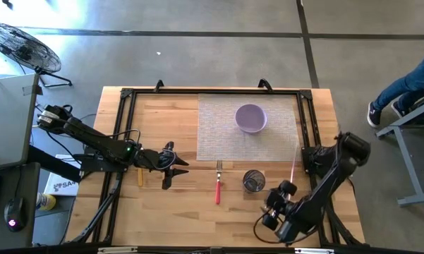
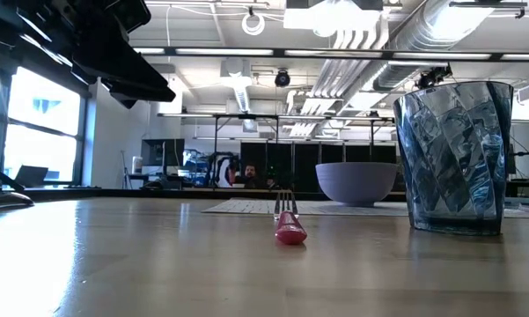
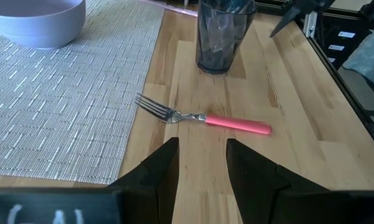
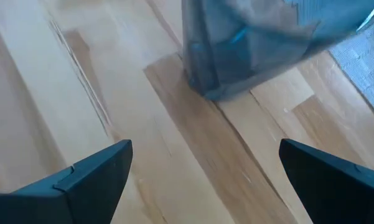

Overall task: Pick & Place Utensil
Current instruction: Put the blue cup on the mat to the top right of the purple bowl

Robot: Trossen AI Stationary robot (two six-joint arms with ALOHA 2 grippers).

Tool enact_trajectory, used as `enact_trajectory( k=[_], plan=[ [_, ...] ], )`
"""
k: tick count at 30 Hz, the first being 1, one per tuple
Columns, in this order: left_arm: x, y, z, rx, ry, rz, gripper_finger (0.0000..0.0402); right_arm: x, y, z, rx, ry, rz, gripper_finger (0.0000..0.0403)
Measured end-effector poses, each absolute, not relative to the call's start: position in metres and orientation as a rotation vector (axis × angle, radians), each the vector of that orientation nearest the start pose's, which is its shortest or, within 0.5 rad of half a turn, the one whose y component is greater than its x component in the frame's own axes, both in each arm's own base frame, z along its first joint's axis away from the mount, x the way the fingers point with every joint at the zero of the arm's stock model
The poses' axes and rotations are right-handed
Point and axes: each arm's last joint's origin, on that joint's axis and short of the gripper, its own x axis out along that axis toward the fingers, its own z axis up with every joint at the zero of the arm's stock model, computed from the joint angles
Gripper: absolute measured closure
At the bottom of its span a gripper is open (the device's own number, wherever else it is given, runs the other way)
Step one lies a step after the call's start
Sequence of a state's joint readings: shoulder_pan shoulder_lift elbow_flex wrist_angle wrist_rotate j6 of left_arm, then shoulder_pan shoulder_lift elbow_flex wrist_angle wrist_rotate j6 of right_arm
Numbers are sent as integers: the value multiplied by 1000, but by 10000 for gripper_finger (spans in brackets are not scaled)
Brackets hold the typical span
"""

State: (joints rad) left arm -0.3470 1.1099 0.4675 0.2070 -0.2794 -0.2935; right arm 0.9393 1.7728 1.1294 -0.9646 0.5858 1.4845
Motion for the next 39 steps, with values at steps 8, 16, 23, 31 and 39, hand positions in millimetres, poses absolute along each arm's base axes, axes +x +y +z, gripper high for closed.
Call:
enact_trajectory(
  k=[8,16,23,31,39],
  plan=[
    [211,-68,201,-155,420,-5,273,177,225,141,178,919,-577,4],
    [211,-68,201,-155,420,-6,273,188,209,117,158,707,-505,3],
    [211,-68,201,-155,420,-6,273,194,191,110,103,640,-565,3],
    [211,-68,201,-155,420,-6,273,212,184,102,106,426,-506,3],
    [211,-68,201,-155,420,-6,273,229,174,107,118,335,-508,3]
  ],
)
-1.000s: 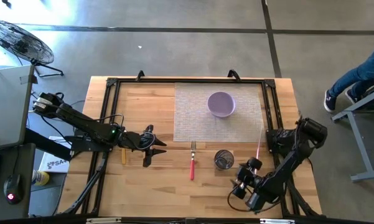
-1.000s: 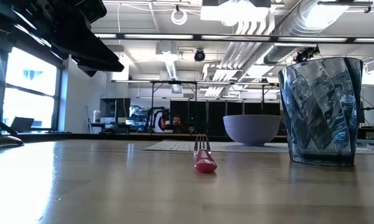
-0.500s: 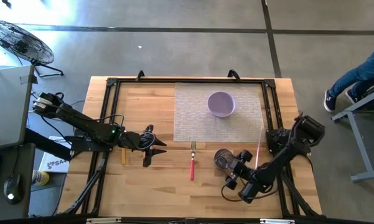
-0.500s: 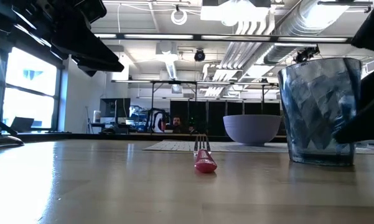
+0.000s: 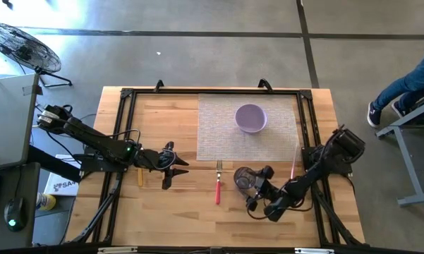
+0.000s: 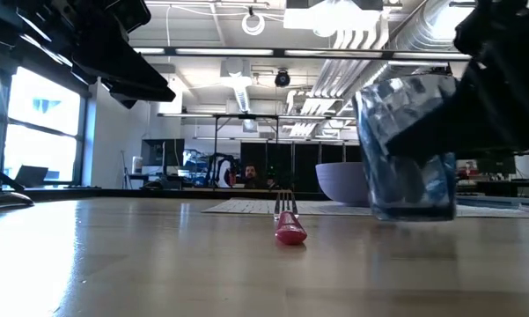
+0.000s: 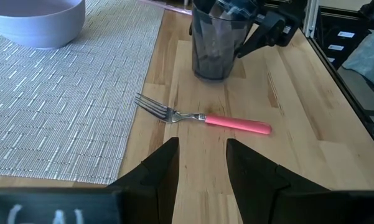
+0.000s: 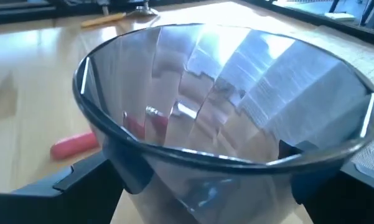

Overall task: Pick & Place Utensil
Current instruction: Put the blue cup on the mat to the top right of the purple bowl

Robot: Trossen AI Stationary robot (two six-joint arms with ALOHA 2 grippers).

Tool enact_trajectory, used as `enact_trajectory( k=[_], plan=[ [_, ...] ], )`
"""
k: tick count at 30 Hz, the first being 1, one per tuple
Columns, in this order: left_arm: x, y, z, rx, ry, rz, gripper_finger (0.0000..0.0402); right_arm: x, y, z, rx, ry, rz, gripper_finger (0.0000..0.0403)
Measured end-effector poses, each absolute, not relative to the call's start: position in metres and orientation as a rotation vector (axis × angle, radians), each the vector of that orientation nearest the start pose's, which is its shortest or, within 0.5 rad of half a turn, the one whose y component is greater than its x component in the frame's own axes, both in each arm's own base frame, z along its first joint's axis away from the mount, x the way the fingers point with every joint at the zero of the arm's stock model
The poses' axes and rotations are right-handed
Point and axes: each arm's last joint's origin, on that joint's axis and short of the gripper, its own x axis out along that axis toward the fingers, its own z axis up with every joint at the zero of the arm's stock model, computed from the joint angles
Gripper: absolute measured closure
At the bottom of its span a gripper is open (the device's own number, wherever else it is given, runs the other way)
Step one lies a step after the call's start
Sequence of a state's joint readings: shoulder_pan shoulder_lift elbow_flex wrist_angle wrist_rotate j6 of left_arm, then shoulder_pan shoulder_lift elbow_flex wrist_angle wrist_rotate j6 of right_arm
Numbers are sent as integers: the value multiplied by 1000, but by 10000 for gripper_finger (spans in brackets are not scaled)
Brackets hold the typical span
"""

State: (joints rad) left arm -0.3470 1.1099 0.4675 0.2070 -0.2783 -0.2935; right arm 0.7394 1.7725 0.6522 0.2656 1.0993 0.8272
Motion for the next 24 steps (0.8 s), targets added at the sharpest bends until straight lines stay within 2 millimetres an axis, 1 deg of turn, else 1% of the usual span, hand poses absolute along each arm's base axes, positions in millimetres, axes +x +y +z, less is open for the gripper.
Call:
enact_trajectory(
  k=[7,10,13,15,19,21,24],
  plan=[
    [211,-68,201,-155,420,-7,273,241,166,112,142,288,-541,7],
    [211,-68,201,-155,420,-7,273,246,163,116,158,233,-579,20],
    [211,-68,201,-155,420,-7,273,250,158,127,179,189,-609,35],
    [211,-68,201,-155,420,-7,273,251,154,137,200,166,-621,37],
    [211,-68,201,-155,420,-7,273,250,141,168,204,106,-675,33],
    [211,-68,201,-155,420,-7,273,246,130,186,196,67,-738,30],
    [211,-68,201,-155,420,-7,273,238,106,214,172,35,-840,30]
  ],
)
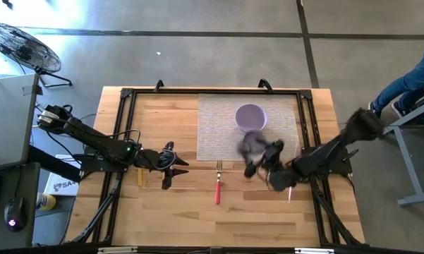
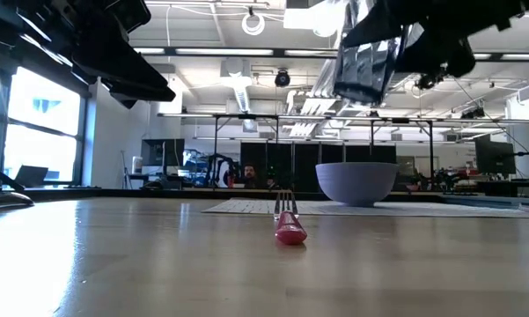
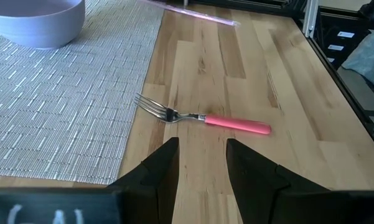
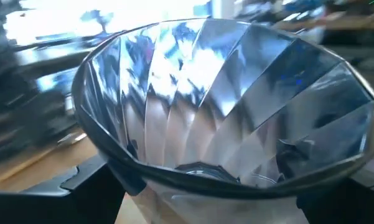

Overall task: Pick & Place Utensil
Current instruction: Put the blue cup on the mat to the top right of the purple bowl

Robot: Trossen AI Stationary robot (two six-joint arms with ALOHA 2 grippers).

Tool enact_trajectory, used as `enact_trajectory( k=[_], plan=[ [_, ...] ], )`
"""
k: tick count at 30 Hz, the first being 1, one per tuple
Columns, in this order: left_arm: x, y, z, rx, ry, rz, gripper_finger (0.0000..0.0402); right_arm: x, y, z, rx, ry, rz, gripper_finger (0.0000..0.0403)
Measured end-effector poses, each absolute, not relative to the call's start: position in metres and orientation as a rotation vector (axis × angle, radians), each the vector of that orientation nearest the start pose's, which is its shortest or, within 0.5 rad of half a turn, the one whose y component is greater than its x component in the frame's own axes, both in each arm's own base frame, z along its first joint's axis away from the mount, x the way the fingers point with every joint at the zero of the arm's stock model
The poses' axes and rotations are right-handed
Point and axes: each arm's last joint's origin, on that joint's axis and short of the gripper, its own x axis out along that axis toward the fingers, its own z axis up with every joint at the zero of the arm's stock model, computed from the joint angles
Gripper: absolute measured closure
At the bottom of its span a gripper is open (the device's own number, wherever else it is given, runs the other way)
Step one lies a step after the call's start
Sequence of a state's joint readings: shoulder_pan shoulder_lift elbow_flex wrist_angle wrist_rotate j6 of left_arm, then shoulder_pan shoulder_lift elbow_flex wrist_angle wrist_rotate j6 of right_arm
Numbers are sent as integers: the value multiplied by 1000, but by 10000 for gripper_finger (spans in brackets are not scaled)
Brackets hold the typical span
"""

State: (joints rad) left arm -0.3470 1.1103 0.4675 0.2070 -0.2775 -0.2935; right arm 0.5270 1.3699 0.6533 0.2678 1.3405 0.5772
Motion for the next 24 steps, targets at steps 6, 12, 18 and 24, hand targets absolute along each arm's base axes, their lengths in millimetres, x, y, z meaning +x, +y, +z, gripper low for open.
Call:
enact_trajectory(
  k=[6,12,18,24],
  plan=[
    [211,-68,201,-155,420,-7,273,219,46,248,95,10,-1122,30],
    [211,-68,201,-155,420,-7,273,211,-20,248,85,41,-1400,31],
    [211,-68,201,-155,420,-7,273,200,-81,239,209,54,-1587,31],
    [211,-68,201,-155,420,-7,273,193,-119,223,260,112,-1712,31]
  ],
)
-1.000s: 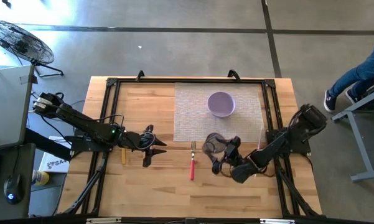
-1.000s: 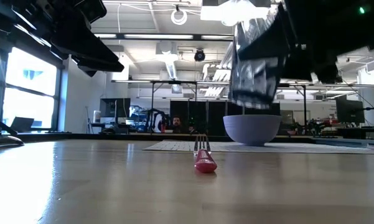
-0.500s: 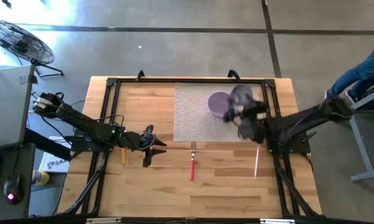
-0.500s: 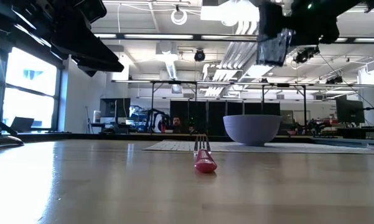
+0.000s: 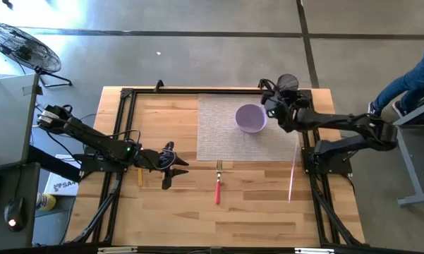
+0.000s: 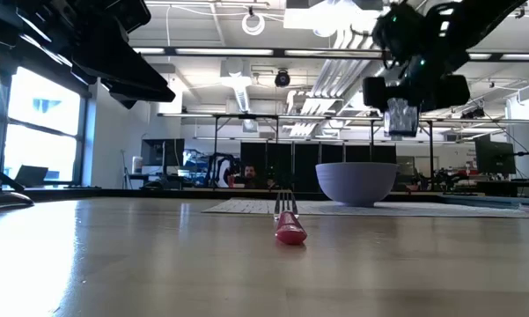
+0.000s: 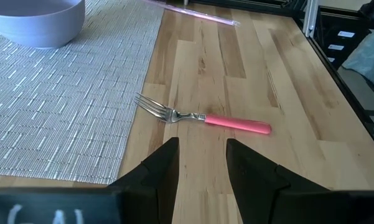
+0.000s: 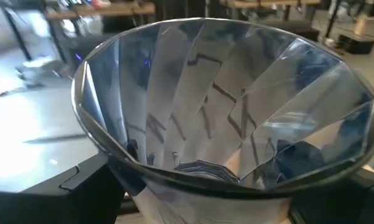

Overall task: Pick & Place Utensil
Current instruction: Put the blue cup on the mat to the top right of the purple bowl

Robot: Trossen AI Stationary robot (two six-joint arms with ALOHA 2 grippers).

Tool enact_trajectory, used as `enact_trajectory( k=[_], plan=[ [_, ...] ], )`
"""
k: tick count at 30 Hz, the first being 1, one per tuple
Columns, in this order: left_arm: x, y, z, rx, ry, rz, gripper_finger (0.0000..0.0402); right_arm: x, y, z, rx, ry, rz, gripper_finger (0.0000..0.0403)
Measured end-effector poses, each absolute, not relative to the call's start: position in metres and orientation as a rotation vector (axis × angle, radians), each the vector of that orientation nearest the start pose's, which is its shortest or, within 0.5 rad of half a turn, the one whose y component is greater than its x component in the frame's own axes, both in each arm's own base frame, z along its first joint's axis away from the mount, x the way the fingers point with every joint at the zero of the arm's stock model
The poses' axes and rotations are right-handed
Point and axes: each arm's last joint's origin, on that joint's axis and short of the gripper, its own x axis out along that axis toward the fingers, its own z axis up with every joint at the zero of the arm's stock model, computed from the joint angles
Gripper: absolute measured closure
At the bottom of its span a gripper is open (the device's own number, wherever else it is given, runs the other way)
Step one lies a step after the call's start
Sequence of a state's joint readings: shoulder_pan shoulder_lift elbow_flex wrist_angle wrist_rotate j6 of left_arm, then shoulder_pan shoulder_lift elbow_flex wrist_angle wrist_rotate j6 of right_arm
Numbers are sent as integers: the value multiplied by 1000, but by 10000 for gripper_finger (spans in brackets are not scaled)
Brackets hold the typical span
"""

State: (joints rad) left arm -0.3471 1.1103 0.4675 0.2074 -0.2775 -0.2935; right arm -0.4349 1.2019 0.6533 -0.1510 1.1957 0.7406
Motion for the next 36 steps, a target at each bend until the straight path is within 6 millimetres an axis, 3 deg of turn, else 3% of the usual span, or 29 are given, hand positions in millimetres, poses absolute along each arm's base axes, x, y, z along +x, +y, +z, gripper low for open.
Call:
enact_trajectory(
  k=[17,27,36],
  plan=[
    [211,-68,201,-155,421,-7,273,185,-168,151,469,212,-1927,23],
    [211,-68,201,-155,420,-7,273,179,-183,129,554,201,-1996,23],
    [211,-68,201,-155,420,-7,273,180,-194,116,493,297,-1985,21]
  ],
)
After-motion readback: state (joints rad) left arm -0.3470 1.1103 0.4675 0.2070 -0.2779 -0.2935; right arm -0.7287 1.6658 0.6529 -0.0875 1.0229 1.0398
